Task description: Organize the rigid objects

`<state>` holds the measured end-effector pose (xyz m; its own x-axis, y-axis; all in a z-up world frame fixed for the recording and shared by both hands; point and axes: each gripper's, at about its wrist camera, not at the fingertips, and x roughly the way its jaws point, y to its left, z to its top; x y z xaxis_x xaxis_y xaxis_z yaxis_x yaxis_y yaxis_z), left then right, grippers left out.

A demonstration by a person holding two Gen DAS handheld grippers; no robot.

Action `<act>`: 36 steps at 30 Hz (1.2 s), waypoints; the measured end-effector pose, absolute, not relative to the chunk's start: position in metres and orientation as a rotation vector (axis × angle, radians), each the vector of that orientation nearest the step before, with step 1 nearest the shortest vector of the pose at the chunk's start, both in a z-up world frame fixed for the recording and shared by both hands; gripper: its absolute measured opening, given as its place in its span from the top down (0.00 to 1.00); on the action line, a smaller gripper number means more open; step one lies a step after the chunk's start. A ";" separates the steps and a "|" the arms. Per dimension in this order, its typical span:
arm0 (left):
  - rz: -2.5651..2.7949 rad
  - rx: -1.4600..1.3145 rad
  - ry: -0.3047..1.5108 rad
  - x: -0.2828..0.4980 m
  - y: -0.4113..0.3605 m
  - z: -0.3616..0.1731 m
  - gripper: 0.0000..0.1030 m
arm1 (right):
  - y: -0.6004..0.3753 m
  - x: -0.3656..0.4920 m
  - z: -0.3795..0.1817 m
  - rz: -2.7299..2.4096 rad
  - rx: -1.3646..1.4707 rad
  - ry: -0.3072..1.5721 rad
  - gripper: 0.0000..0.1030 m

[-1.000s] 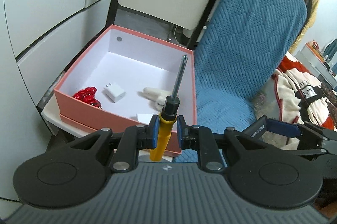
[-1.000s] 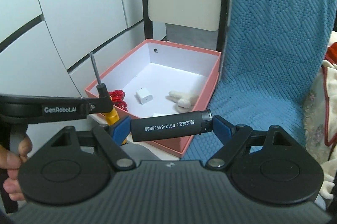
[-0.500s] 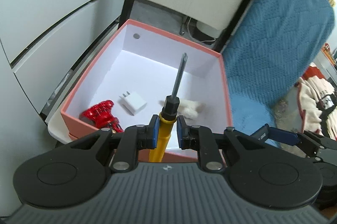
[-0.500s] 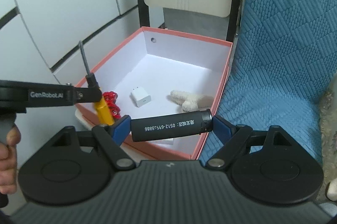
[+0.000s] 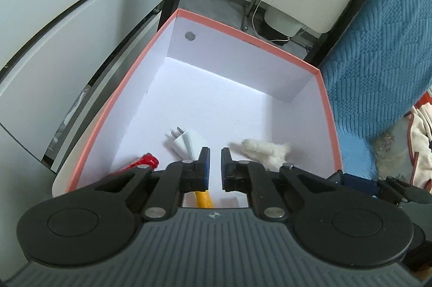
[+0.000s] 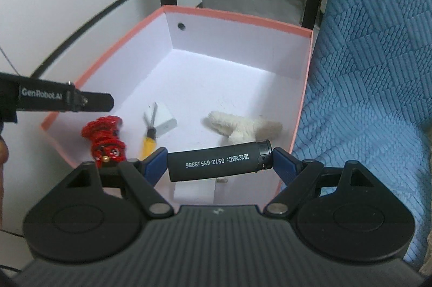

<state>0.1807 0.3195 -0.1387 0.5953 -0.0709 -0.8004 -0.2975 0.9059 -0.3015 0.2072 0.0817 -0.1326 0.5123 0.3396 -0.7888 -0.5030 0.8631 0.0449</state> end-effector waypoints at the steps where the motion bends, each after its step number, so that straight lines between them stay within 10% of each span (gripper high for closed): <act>1: 0.137 -0.432 0.933 0.183 0.320 -0.140 0.90 | 0.083 0.209 -0.135 0.512 -0.201 0.904 0.17; 36: 0.159 -0.454 0.803 0.079 0.276 -0.052 0.89 | 0.034 0.130 -0.053 0.610 -0.117 0.775 0.05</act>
